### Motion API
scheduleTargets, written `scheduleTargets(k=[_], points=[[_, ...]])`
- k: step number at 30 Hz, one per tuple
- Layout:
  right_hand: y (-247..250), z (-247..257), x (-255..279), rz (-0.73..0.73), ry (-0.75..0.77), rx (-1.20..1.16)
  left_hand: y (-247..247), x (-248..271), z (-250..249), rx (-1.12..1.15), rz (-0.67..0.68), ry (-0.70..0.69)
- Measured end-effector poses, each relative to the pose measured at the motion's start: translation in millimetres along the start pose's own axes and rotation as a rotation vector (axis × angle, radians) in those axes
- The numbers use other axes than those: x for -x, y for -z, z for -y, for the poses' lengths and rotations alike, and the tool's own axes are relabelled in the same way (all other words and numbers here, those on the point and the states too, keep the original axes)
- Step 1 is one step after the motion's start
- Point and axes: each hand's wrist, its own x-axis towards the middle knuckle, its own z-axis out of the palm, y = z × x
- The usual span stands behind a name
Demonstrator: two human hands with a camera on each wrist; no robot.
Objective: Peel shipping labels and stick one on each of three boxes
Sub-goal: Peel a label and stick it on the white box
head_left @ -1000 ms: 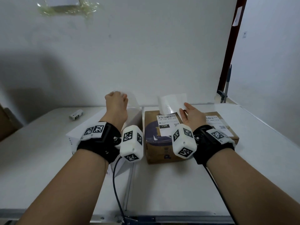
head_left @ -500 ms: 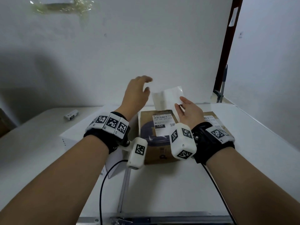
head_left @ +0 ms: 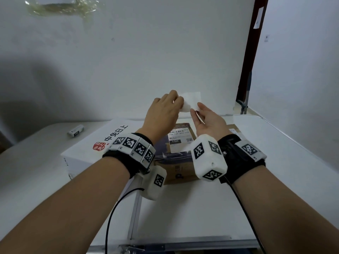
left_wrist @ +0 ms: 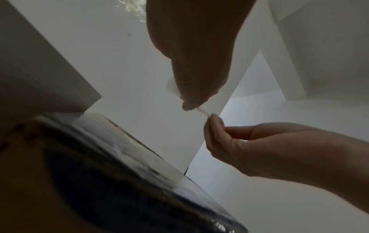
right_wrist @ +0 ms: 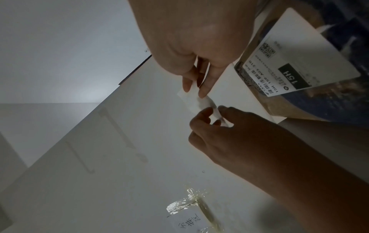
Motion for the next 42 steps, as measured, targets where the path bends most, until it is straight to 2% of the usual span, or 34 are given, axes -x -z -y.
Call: scheduleTargets(k=[2,5,7,8,9,11,14,17,20,26,30,33,35,37,40,42], points=[[0,2,0,0.043,-0.012,-0.003,1,1,1,0.045,-0.023,0.054],[1,10,-2,0.122,-0.063,-0.043,5,1,5,0.258,-0.058,0.265],[2,15,-5,0.115,-0.048,-0.029,7,0,11,0.568,-0.026,0.507],[2,16,-8,0.102,-0.015,0.022,11,1,13,0.794,0.011,0.645],[4,15,-10,0.096,0.022,0.107,15,3,15,1.048,0.048,0.763],[6,8,-14,0.127,0.057,0.336,24,8,15,1.448,0.137,0.908],[9,-6,-15,0.200,0.001,0.539,32,18,20,1.575,0.238,0.995],[10,-13,-11,0.276,-0.009,0.544,34,27,25,1.558,0.318,1.043],[7,-18,-7,0.368,0.043,0.636,37,35,28,1.539,0.370,1.048],[1,-33,-8,0.297,0.290,0.971,39,44,37,1.473,0.341,1.124],[-1,-39,-7,0.285,0.391,1.145,42,51,39,1.368,0.346,1.099],[-5,-49,-10,0.226,0.385,1.084,45,59,53,1.098,0.301,1.001],[-10,-57,-11,0.193,0.336,0.981,51,68,70,0.766,0.297,0.923],[-15,-63,-12,0.195,0.266,0.845,60,81,89,0.475,0.358,0.900],[-25,-68,-10,0.232,0.144,0.616,69,103,108,0.337,0.522,0.955],[-33,-70,-8,0.250,0.071,0.494,72,112,112,0.258,0.612,0.920]])
